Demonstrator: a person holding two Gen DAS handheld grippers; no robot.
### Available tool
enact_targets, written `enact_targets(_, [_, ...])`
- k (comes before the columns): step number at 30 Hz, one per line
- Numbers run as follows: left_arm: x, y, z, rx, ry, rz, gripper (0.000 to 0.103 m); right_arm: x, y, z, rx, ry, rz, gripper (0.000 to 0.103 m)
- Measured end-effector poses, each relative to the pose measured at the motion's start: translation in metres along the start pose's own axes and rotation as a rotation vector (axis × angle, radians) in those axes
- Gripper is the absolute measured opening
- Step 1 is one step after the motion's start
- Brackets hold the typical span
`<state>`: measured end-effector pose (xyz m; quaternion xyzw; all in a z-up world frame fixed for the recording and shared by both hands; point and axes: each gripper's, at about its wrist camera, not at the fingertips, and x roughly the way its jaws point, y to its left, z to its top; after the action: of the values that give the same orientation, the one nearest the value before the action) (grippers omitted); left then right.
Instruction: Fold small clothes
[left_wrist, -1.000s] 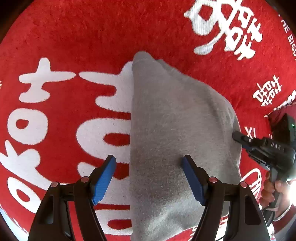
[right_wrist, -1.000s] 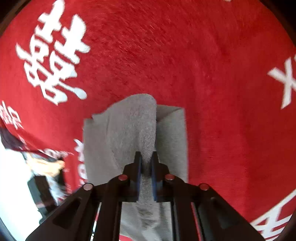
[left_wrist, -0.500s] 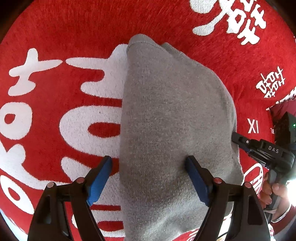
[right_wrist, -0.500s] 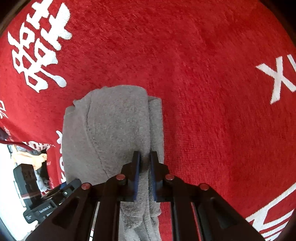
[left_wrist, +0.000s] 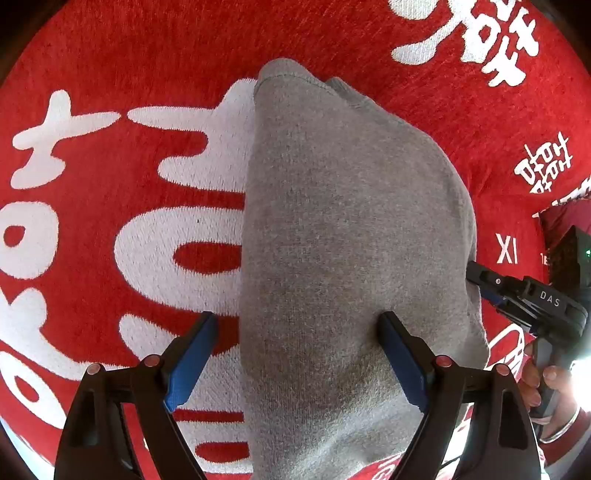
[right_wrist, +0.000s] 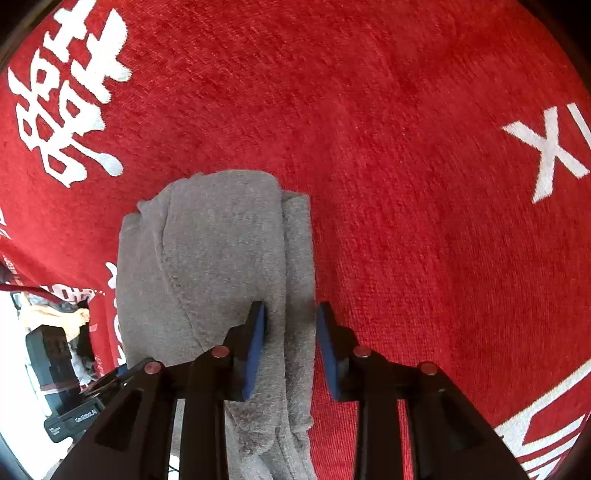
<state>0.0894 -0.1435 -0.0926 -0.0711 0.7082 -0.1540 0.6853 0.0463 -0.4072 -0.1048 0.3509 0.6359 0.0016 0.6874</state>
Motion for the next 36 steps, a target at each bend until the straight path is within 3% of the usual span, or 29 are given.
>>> enact_targets(14, [-0.001, 0.0, 0.0, 0.009, -0.008, 0.007, 0.089, -0.007, -0.012, -0.002, 0.022, 0.013, 0.067, 0.042])
enact_targets(16, [0.0, 0.0, 0.0, 0.009, -0.009, 0.007, 0.089, -0.008, -0.012, -0.003, 0.021, 0.015, 0.073, 0.05])
enact_targets(19, [0.0, -0.001, 0.0, 0.012, -0.013, 0.008, 0.089, -0.01, -0.014, -0.005, 0.014, 0.019, 0.08, 0.052])
enact_targets(27, [0.003, 0.009, 0.001, -0.042, 0.017, -0.053, 0.089, -0.01, -0.018, -0.008, 0.017, 0.04, 0.115, 0.054])
enact_targets(32, [-0.002, 0.014, 0.002, -0.026, 0.02, -0.08, 0.089, -0.009, -0.019, -0.005, 0.008, 0.053, 0.16, 0.054])
enact_targets(36, [-0.008, 0.023, 0.003, -0.011, 0.032, -0.147, 0.089, -0.007, -0.018, 0.0, -0.031, 0.077, 0.204, 0.054])
